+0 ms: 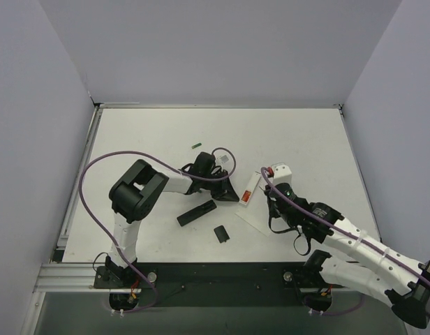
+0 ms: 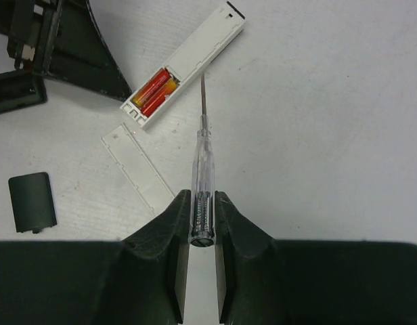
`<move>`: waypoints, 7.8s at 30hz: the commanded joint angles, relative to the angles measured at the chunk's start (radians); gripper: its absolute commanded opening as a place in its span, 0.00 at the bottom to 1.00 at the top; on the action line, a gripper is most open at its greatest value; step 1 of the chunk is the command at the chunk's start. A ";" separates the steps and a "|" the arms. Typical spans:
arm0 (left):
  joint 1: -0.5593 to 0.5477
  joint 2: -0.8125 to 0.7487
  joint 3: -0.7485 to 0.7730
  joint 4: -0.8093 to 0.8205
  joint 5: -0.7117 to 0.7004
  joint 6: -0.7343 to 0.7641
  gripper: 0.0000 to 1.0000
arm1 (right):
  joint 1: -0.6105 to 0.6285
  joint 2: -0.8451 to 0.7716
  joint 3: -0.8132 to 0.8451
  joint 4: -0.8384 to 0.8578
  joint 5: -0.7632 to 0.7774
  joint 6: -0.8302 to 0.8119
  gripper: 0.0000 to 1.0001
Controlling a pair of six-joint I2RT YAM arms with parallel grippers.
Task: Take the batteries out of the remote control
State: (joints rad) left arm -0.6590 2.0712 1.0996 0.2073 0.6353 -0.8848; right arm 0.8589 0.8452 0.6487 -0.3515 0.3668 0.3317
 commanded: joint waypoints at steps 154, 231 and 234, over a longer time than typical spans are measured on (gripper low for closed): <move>0.093 0.001 0.299 -0.254 -0.140 0.053 0.25 | -0.434 0.792 0.543 -0.385 -0.503 -0.491 0.00; 0.079 -0.247 -0.196 0.702 0.087 -0.440 0.42 | -0.495 0.497 0.371 0.094 -1.135 -0.042 0.00; 0.078 -0.246 -0.198 0.713 0.084 -0.450 0.42 | -0.500 0.488 0.353 0.127 -1.148 -0.023 0.00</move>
State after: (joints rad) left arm -0.5823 1.8507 0.9070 0.8108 0.7139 -1.3071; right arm 0.3698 1.3777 1.0214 -0.3439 -0.6945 0.2321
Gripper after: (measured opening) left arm 0.418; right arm 0.129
